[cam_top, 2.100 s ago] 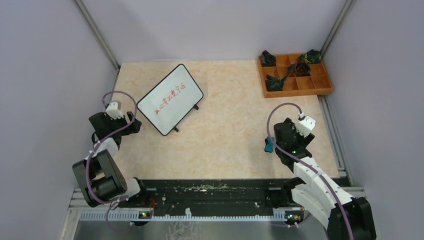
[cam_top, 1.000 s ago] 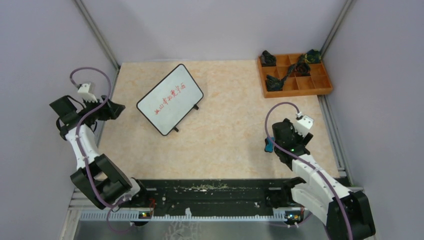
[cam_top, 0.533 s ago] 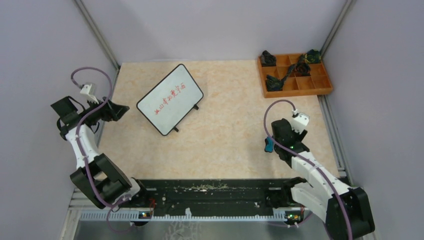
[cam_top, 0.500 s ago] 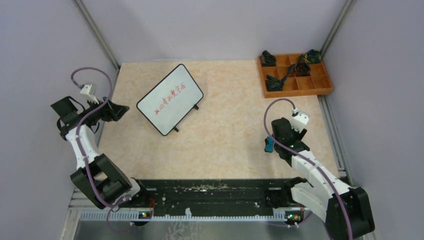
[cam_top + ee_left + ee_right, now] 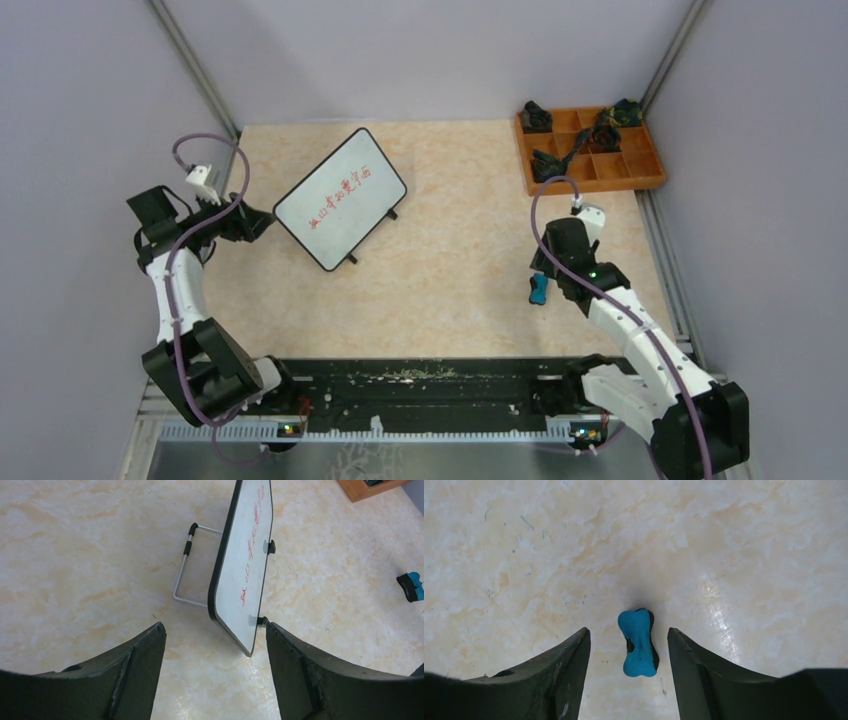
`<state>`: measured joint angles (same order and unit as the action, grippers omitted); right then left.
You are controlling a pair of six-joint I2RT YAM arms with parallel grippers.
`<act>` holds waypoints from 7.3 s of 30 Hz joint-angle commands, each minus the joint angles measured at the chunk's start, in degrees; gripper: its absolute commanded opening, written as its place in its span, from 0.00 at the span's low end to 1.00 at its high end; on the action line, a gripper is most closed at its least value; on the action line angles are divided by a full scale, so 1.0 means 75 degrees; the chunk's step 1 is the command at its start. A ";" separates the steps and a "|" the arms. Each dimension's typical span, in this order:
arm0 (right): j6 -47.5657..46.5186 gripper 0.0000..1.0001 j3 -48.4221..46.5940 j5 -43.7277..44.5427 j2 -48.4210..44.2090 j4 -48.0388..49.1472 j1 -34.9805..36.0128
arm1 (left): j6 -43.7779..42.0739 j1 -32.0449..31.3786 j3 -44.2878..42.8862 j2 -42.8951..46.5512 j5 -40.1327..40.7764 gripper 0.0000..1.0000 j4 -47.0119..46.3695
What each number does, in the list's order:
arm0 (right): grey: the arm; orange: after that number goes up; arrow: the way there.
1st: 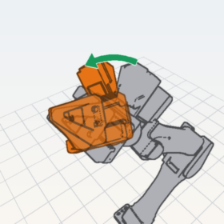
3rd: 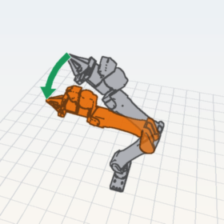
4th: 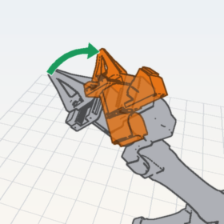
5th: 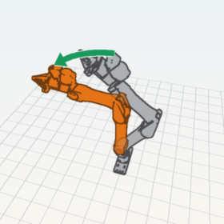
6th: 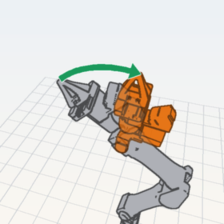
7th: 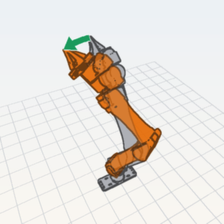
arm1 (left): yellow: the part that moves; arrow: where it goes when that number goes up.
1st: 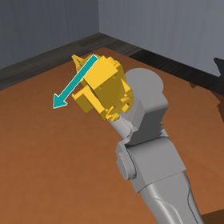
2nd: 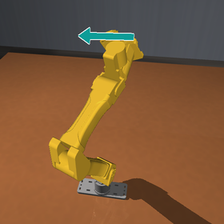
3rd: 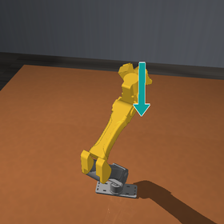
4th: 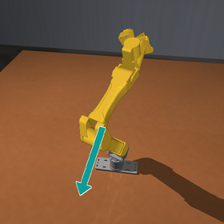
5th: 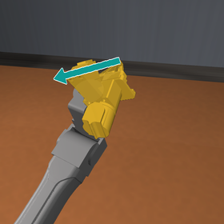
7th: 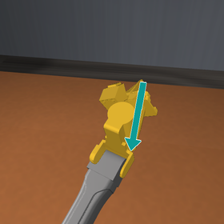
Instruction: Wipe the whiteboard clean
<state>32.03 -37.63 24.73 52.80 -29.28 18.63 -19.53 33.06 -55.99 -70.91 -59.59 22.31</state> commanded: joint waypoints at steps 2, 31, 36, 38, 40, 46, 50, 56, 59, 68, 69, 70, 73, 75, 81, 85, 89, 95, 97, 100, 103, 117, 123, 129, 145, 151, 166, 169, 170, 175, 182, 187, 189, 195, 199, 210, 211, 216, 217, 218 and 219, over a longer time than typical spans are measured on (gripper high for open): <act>-0.0034 0.57 -0.0370 -0.1023 0.0284 -0.0555 -0.0006 | -0.0147 -0.0593 0.0142 0.0001 0.0610 0.78 -0.0045; 0.0241 0.53 0.0610 -0.1192 0.1814 0.0581 -0.0001 | 0.0093 -0.1302 0.0152 0.0093 0.1072 0.79 -0.0397; 0.0208 0.53 0.0583 -0.1101 0.1909 0.0670 0.0000 | 0.0084 -0.1302 0.0163 0.0115 0.1092 0.79 -0.0373; 0.0197 0.51 0.0597 -0.1102 0.1969 0.0718 0.0000 | 0.0084 -0.1302 0.0191 0.0124 0.1091 0.79 -0.0372; 0.0166 0.46 0.0604 -0.1106 0.2028 0.0773 0.0000 | 0.0074 -0.1302 0.0202 0.0129 0.1121 0.79 -0.0364; 0.0095 0.39 0.0593 -0.1260 0.2266 0.0918 0.0000 | 0.0017 -0.1302 0.0223 0.0169 0.1168 0.79 -0.0315; 0.0080 0.37 0.0621 -0.1245 0.2306 0.0985 0.0000 | -0.0026 -0.1302 0.0222 0.0210 0.1194 0.79 -0.0283; 0.0065 0.00 0.0622 -0.1314 0.2292 0.1029 -0.0001 | -0.0046 -0.1302 0.0245 0.0220 0.1224 0.79 -0.0255; -0.0048 0.00 0.0581 -0.1491 0.2096 0.1080 0.0000 | -0.0050 -0.1299 0.0261 0.0178 0.1229 0.79 -0.0276; -0.0682 0.00 0.0398 -0.3020 0.0748 0.2431 0.0231 | -0.0022 -0.1302 0.0188 -0.0035 0.1197 0.79 -0.0314; -0.0726 0.00 0.0353 -0.3144 0.0684 0.2662 0.0294 | -0.0018 -0.1302 0.0179 -0.0069 0.1186 0.79 -0.0317; -0.0750 0.00 0.0302 -0.3255 0.0660 0.2864 0.0344 | -0.0027 -0.1296 0.0167 -0.0105 0.1184 0.79 -0.0314; -0.0824 0.00 0.0189 -0.3482 0.0747 0.3644 0.0598 | -0.0050 -0.1302 0.0147 -0.0195 0.1161 0.79 -0.0351; -0.0862 0.00 0.0059 -0.3423 0.0870 0.4117 0.0831 | -0.0056 -0.1302 0.0088 -0.0279 0.1141 0.78 -0.0355; -0.0803 0.00 -0.0667 -0.3637 0.1542 0.4273 0.1076 | -0.0079 -0.1301 -0.0381 -0.0727 0.0837 0.77 -0.0100; -0.0781 0.00 -0.0711 -0.3708 0.1633 0.4527 0.1136 | -0.0039 -0.1302 -0.0671 -0.0994 0.0631 0.75 -0.0103; -0.0960 0.00 -0.0905 -0.3819 0.1853 0.4536 0.1148 | -0.0031 -0.1314 -0.0922 -0.1308 0.0495 0.72 -0.0058; -0.1225 0.00 -0.1628 -0.4130 0.2572 0.4726 0.1150 | -0.0107 -0.1416 -0.1030 -0.1619 0.0512 0.67 -0.0009; -0.1267 0.00 -0.1964 -0.4298 0.2879 0.4968 0.1155 | -0.0153 -0.1442 -0.1048 -0.1694 0.0557 0.65 0.0018; -0.1329 0.00 -0.2674 -0.4592 0.3585 0.5142 0.1155 | -0.0189 -0.1465 -0.1062 -0.1766 0.0602 0.63 0.0046; -0.1450 0.00 -0.3532 -0.4869 0.4338 0.5063 0.1186 | -0.0249 -0.1476 -0.1076 -0.1793 0.0665 0.60 0.0076; -0.2375 0.00 -0.6064 -0.5073 0.6496 0.4759 0.1866 | -0.0343 -0.1490 -0.1166 -0.1620 0.0773 0.47 0.0199; -0.2600 0.00 -0.7082 -0.5508 0.7456 0.4625 0.2007 | -0.0399 -0.1490 -0.1192 -0.1572 0.0783 0.37 0.0294; -0.3057 0.00 -0.7879 -0.5387 0.8246 0.4463 0.2224 | -0.0462 -0.1490 -0.1247 -0.1575 0.0841 0.24 0.0432; -0.3716 0.00 -0.8348 -0.4588 0.9439 0.5707 0.2467 | -0.0679 -0.1490 -0.1200 -0.1686 0.0792 0.00 0.0611; -0.3719 0.00 -0.8543 -0.4350 0.9791 0.6342 0.2482 | -0.0789 -0.1490 -0.1218 -0.1718 0.0807 0.00 0.0741; -0.3944 0.00 -0.8627 -0.4009 1.0306 0.7243 0.3118 | -0.1047 -0.1489 -0.1177 -0.1860 0.0833 0.00 0.1010; -0.4085 0.00 -0.8634 -0.4097 1.0410 0.7325 0.3285 | -0.1088 -0.1490 -0.1194 -0.1908 0.0822 0.00 0.1076; -0.4110 0.00 -0.8629 -0.4111 1.0423 0.7304 0.3340 | -0.1096 -0.1488 -0.1195 -0.1911 0.0811 0.00 0.1090; -0.4144 0.00 -0.8325 -0.4273 1.0307 0.7459 0.3648 | -0.1127 -0.1490 -0.1187 -0.1946 0.0794 0.00 0.1134; -0.4283 0.00 -0.7602 -0.4307 0.9902 0.7939 0.4276 | -0.1142 -0.1485 -0.1214 -0.1970 0.0784 0.00 0.1168; -0.4237 0.00 -0.7151 -0.4440 0.9683 0.8335 0.4777 | -0.1167 -0.1501 -0.1242 -0.1994 0.0800 0.00 0.1214; -0.4263 0.00 -0.7015 -0.4486 0.9601 0.8447 0.4979 | -0.1198 -0.1502 -0.1230 -0.1994 0.0809 0.00 0.1247; -0.4353 0.00 -0.7022 -0.4253 0.9638 0.8457 0.5133 | -0.1279 -0.1502 -0.1192 -0.2006 0.0797 0.00 0.1343; -0.4616 0.00 -0.7182 -0.3791 0.9765 0.8264 0.5031 | -0.1331 -0.1502 -0.1154 -0.2000 0.0797 0.00 0.1362; -0.4569 0.00 -0.7545 -0.3403 1.0103 0.8058 0.4084 | -0.1466 -0.1506 -0.1217 -0.2017 0.0821 0.00 0.1541; -0.4556 0.00 -0.7545 -0.3399 1.0096 0.8072 0.3985 | -0.1478 -0.1502 -0.1226 -0.2017 0.0831 0.00 0.1565; -0.4575 0.00 -0.7726 -0.3390 1.0193 0.8040 0.3498 | -0.1525 -0.1502 -0.1286 -0.2038 0.0822 0.00 0.1650; -0.4575 0.00 -0.7817 -0.3391 1.0245 0.8005 0.3402 | -0.1532 -0.1502 -0.1292 -0.2040 0.0821 0.00 0.1689; -0.4570 0.00 -0.7944 -0.3404 1.0320 0.7942 0.3312 | -0.1559 -0.1502 -0.1303 -0.2050 0.0821 0.00 0.1721; -0.4559 0.00 -0.8085 -0.3444 1.0406 0.7849 0.3203 | -0.1595 -0.1502 -0.1310 -0.2049 0.0821 0.00 0.1789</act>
<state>-1.41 -93.19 -4.03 128.18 30.17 46.15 -24.49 22.48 -65.78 -85.08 -57.06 31.77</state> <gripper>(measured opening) 0.055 0.039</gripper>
